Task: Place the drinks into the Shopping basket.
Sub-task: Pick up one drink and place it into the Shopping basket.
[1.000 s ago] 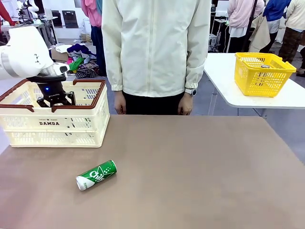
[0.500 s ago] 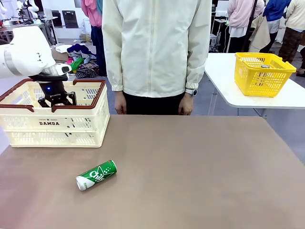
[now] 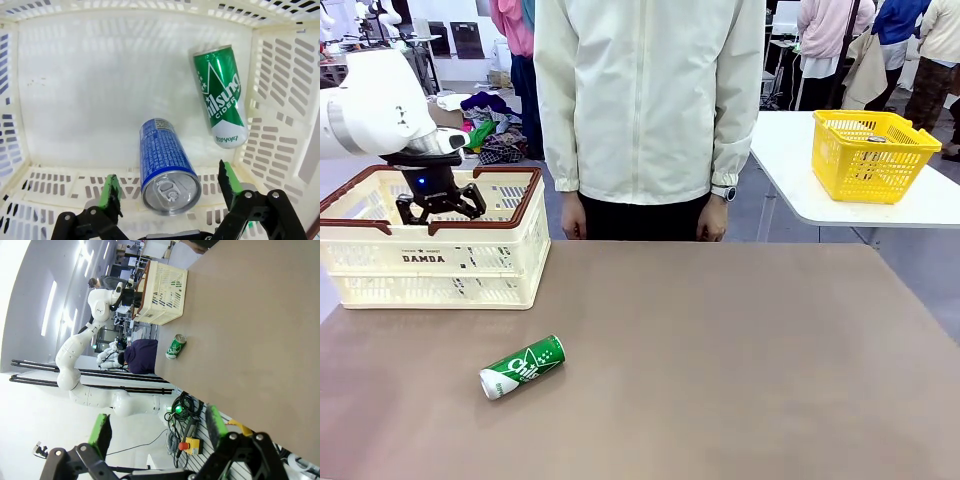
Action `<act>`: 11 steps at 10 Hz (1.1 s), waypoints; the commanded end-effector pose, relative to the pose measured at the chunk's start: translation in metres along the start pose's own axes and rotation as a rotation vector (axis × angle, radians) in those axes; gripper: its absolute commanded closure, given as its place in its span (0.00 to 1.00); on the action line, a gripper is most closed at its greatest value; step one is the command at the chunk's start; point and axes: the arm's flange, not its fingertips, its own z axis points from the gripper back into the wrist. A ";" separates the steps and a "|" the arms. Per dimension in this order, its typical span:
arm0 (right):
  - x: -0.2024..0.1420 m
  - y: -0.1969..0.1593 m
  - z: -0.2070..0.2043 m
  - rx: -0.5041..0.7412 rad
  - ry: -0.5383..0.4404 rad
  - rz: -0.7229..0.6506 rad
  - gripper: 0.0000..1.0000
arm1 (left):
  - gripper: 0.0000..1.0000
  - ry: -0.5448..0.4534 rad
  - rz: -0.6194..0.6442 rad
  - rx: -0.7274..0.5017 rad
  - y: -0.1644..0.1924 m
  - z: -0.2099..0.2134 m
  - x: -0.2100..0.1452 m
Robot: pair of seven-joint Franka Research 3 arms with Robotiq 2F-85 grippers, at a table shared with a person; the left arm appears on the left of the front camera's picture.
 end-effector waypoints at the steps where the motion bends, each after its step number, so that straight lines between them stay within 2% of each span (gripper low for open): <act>1: 0.003 0.006 0.000 0.012 -0.012 -0.004 0.00 | 0.00 -0.071 0.029 -0.047 0.002 0.032 -0.014; 3: 0.003 0.006 0.000 0.012 -0.012 -0.004 0.00 | 0.00 -0.217 0.047 -0.163 0.011 0.104 -0.040; 4: 0.003 0.006 0.000 0.012 -0.012 -0.004 0.00 | 0.00 -0.248 0.088 -0.242 0.016 0.147 -0.058; 6: 0.003 0.006 0.000 0.012 -0.012 -0.004 0.00 | 0.00 -0.164 0.116 -0.541 0.032 0.228 -0.113; 7: 0.003 0.006 0.000 0.012 -0.012 -0.004 0.00 | 0.00 -0.126 0.106 -0.645 0.044 0.246 -0.146; 8: 0.003 0.006 0.000 0.012 -0.012 -0.004 0.00 | 0.00 -0.040 0.081 -0.795 0.067 0.247 -0.180; 9: 0.003 0.006 0.000 0.012 -0.012 -0.004 0.00 | 0.00 0.055 0.052 -0.941 0.097 0.227 -0.207; 10: 0.003 0.006 0.000 0.012 -0.012 -0.004 0.00 | 0.00 0.155 -0.009 -1.133 0.124 0.199 -0.220; 11: 0.003 0.006 0.000 0.012 -0.012 -0.004 0.00 | 0.00 0.214 0.033 -1.246 0.146 0.165 -0.223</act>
